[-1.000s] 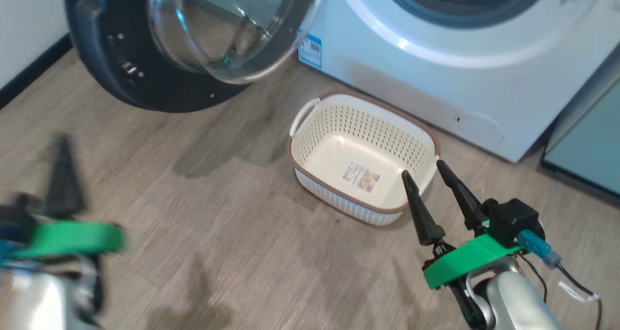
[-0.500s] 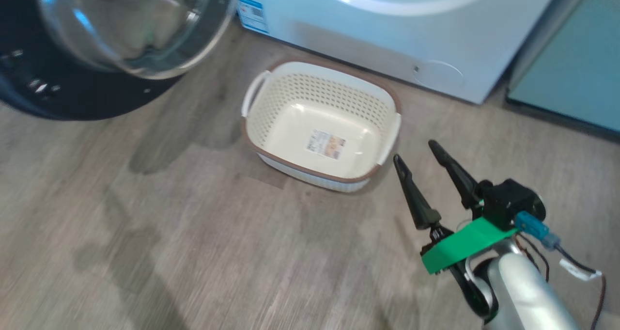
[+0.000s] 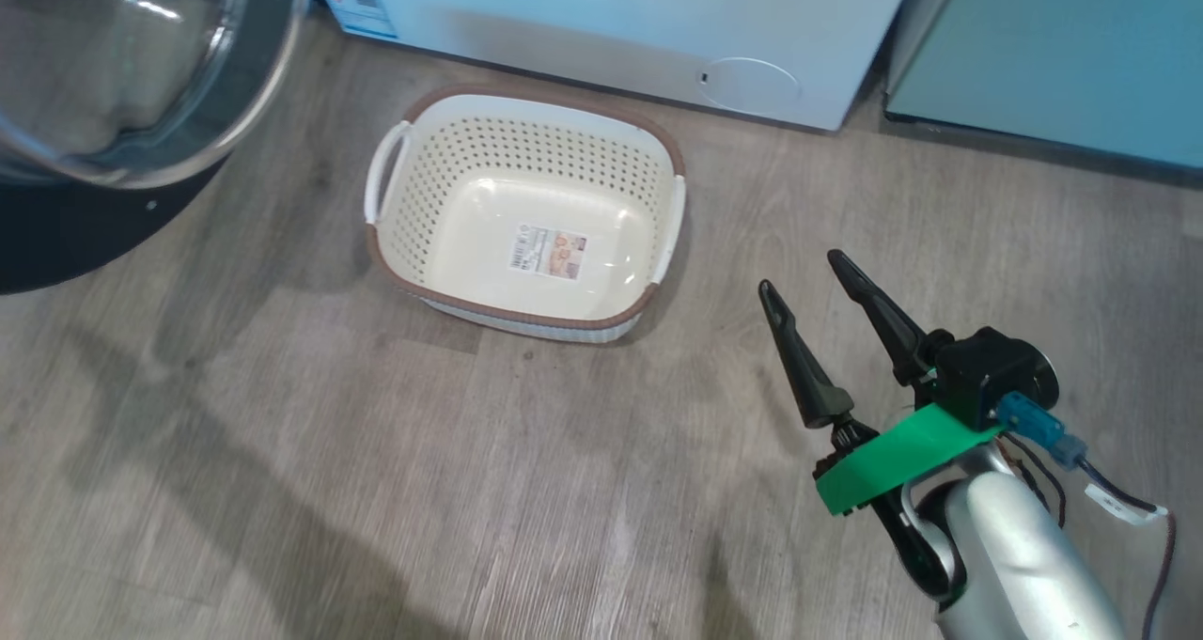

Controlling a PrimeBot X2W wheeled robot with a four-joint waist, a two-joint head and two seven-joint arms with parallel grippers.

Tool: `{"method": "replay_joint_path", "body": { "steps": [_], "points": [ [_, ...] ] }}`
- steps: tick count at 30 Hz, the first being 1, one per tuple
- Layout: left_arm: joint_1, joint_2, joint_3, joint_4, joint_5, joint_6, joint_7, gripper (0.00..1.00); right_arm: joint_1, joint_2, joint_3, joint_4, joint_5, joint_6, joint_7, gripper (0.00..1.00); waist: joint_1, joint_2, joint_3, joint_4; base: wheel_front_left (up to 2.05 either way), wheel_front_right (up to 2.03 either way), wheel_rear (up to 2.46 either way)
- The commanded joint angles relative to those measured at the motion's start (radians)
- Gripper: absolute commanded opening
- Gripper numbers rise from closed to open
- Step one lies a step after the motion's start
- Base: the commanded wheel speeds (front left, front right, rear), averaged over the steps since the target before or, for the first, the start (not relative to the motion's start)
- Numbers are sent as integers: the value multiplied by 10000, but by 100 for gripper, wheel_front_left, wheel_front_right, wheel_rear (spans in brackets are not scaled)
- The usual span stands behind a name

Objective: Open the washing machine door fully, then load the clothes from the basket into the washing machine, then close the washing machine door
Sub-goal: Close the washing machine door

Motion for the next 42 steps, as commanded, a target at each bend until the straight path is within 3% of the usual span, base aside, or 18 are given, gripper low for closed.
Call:
{"method": "replay_joint_path", "body": {
  "steps": [1, 8, 16, 28, 35, 42],
  "points": [
    [-111, 762, 69, -309, -20, 42, 29, 0, -243, 31, 199, -309, -21, -2, -106, 100, 0, 0, 44, -62, 0, 0, 0],
    [-694, 592, 1163, 1232, -1454, -219, 1061, 0, -225, 68, 168, -247, -17, -2, -198, 100, 0, 0, 36, -209, 0, 0, 0],
    [-1128, 317, 1556, 2032, -2268, -622, 2413, 0, -267, 133, 163, -137, -29, -2, -252, 100, 0, 0, -110, -177, 0, 0, 0],
    [-1050, -10, 1476, 2306, -2631, -1067, 3391, 0, -209, 208, 177, 83, -22, -2, -307, 100, 0, 0, -471, -181, 0, 0, 0],
    [-973, -333, 1512, 2344, -3185, -1314, 4724, 0, -151, 279, 136, 267, 26, -2, -372, 100, 0, 0, -755, -186, 0, 0, 0],
    [-1026, -1059, 1857, 1724, -4380, -1347, 6115, 0, -76, 361, 100, 472, 87, -2, -462, 100, 0, 0, -1046, -127, 0, 0, 0]
  ]
}}
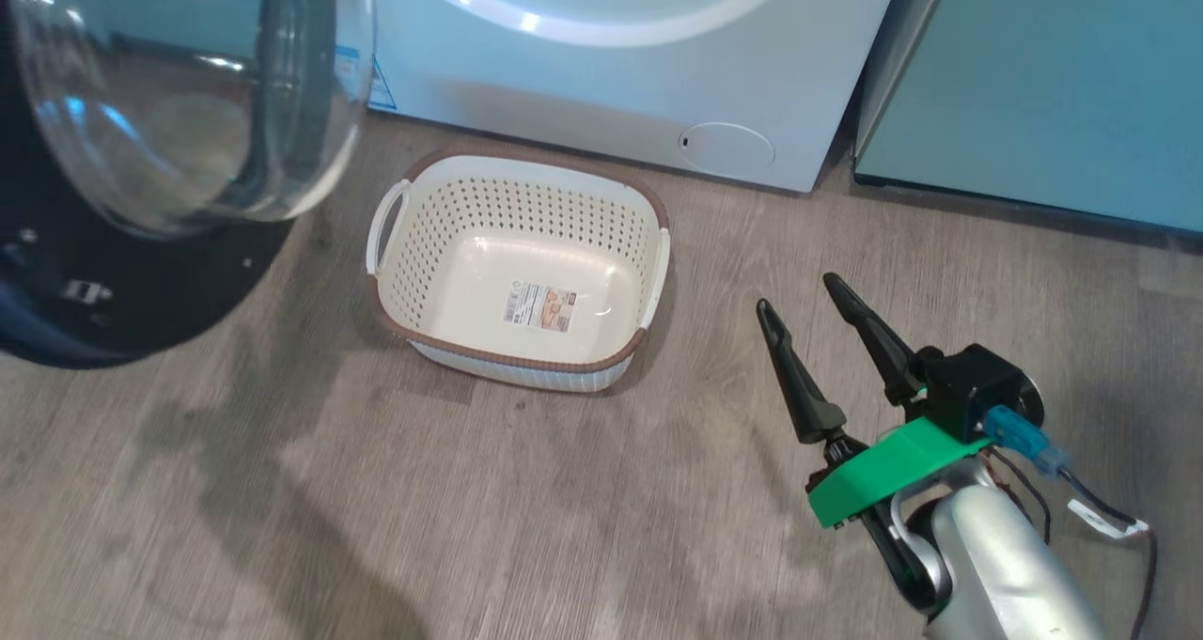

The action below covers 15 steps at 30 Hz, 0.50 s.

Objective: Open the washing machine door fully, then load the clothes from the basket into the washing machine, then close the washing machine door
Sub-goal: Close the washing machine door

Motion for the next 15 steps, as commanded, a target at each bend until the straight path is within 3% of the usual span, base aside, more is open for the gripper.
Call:
{"method": "replay_joint_path", "body": {
  "steps": [1, 8, 15],
  "points": [
    [79, 386, -122, -386, -73, -90, 167, 0, -123, 101, 195, -276, 79, -2, -110, 100, 0, -1, -55, 14, 0, 0, 0],
    [1200, -464, -579, -1858, -1054, -92, 1951, 0, -40, 172, 165, -88, 164, -2, -201, 100, 0, -1, -474, -49, 0, 0, 0],
    [2093, -1074, -781, -2829, -1755, -93, 2904, 0, 86, 202, 135, 18, 217, -2, -250, 100, 0, -1, -755, -122, 0, 0, 0]
  ]
}}
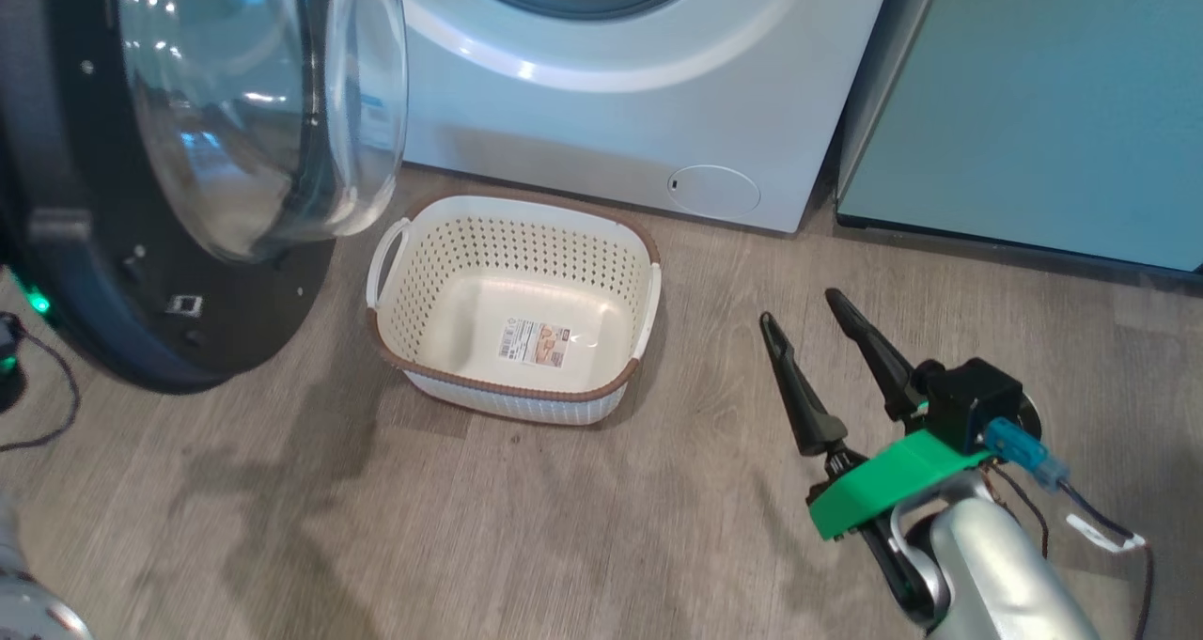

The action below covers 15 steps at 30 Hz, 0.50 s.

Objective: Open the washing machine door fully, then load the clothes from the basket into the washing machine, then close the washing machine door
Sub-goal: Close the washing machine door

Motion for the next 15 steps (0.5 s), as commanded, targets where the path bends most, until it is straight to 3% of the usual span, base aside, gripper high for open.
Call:
{"method": "replay_joint_path", "body": {
  "steps": [1, 15],
  "points": [
    [49, 247, 2, -455, -217, -89, 270, 0, -21, 132, 167, -259, 60, -2, -93, 100, 0, 0, -62, -23, 0, 0, 0],
    [1244, -1276, -451, -2055, -1205, -89, 1765, 0, 137, 146, 140, -246, 152, -2, -128, 100, 0, 0, -392, -290, 0, 0, 0]
  ]
}}
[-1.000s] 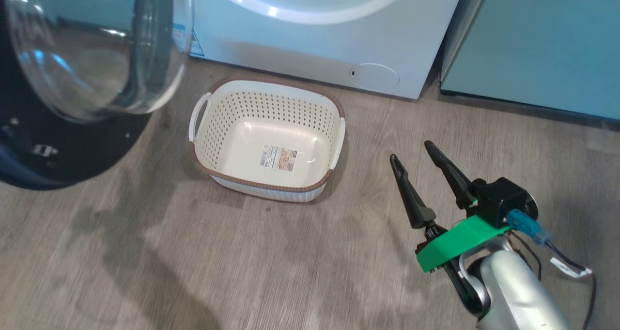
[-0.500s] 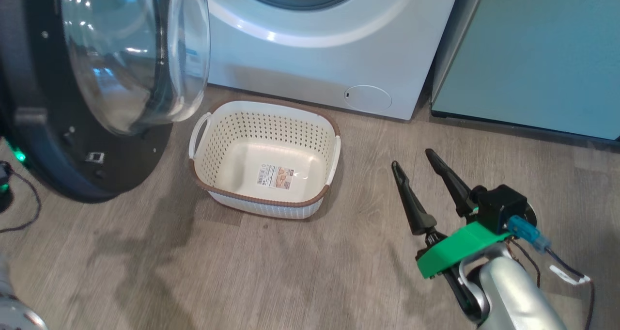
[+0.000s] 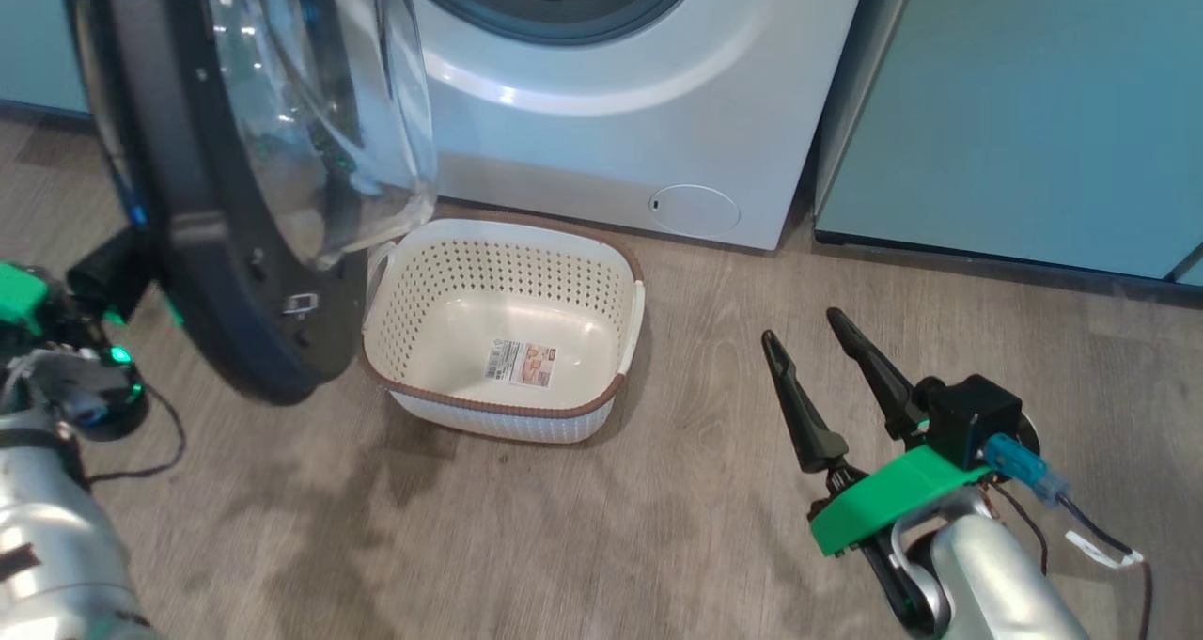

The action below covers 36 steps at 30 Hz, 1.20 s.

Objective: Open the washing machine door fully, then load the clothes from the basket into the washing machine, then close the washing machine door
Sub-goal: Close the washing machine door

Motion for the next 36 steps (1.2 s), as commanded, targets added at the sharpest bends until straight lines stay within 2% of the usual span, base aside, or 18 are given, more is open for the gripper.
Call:
{"method": "replay_joint_path", "body": {
  "steps": [1, 9, 16, 20, 25, 36],
  "points": [
    [-29, 117, -16, -488, -167, -90, 203, 0, -147, 114, 182, -297, 65, -2, -124, 100, 0, 0, -34, -52, 0, 0, 0],
    [532, -714, -212, -1079, -502, -89, 410, 0, -94, 115, 222, -307, 112, -2, -132, 100, 0, 0, -96, -322, 0, 0, 0],
    [834, -957, -529, -1171, -1156, -22, 315, 0, -40, 115, 242, -314, 89, -2, -136, 100, 0, 0, -83, -575, 0, 0, 0],
    [919, -968, -1409, -537, -2470, -47, -12, 0, -49, 115, 306, -328, 65, -2, -136, 100, 0, 0, 7, -789, 0, 0, 0],
    [858, -971, -2547, -111, -4164, -82, -1139, 0, -112, 116, 368, -364, -22, -2, -87, 100, 0, 0, 156, -1074, 0, 0, 0],
    [1351, -972, -5488, -1501, -6560, -88, -3678, 0, -227, 116, 381, -510, -130, -2, 15, 100, 0, 0, 662, -1921, 0, 0, 0]
  ]
}}
